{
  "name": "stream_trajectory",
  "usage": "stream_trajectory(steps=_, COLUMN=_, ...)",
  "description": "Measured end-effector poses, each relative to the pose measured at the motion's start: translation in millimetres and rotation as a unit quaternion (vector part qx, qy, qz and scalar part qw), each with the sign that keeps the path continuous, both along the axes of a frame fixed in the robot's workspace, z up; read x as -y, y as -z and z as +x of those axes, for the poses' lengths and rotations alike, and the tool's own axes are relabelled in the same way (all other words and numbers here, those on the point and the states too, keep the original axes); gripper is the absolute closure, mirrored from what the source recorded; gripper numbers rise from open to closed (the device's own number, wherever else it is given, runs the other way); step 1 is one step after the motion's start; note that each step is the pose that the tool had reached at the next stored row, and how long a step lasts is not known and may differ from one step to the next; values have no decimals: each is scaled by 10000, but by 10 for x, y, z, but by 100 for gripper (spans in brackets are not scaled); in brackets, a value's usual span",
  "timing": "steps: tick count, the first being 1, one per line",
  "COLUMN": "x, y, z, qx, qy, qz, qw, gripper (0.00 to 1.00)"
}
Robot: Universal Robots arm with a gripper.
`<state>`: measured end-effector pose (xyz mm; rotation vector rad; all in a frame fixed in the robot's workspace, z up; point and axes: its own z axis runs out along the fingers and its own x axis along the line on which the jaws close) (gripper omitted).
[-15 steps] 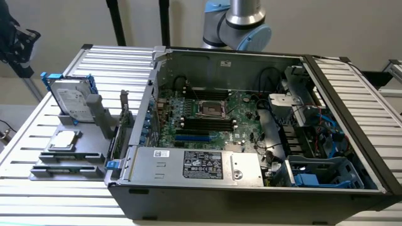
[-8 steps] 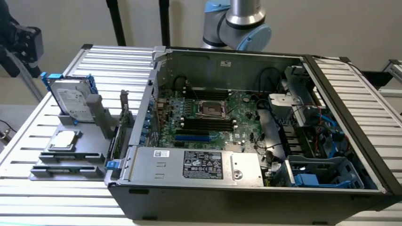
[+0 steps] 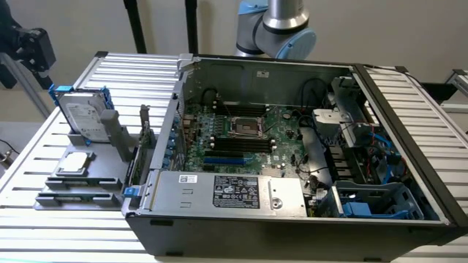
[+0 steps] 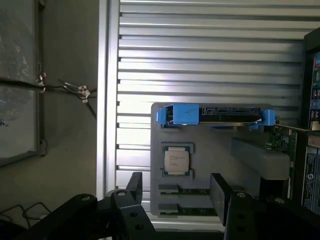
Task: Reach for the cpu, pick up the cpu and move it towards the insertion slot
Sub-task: 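Pick up the cpu and move it towards the insertion slot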
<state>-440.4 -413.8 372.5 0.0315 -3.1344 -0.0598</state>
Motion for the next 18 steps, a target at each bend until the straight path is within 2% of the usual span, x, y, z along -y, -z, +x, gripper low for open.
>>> stream_trajectory(steps=8, x=16, y=139, z=1, qx=0, qy=0, qz=0, qw=10000, gripper=35)
stream_trajectory(steps=18, x=161, y=323, z=0, qx=0, qy=-4, qz=0, qw=10000, gripper=35)
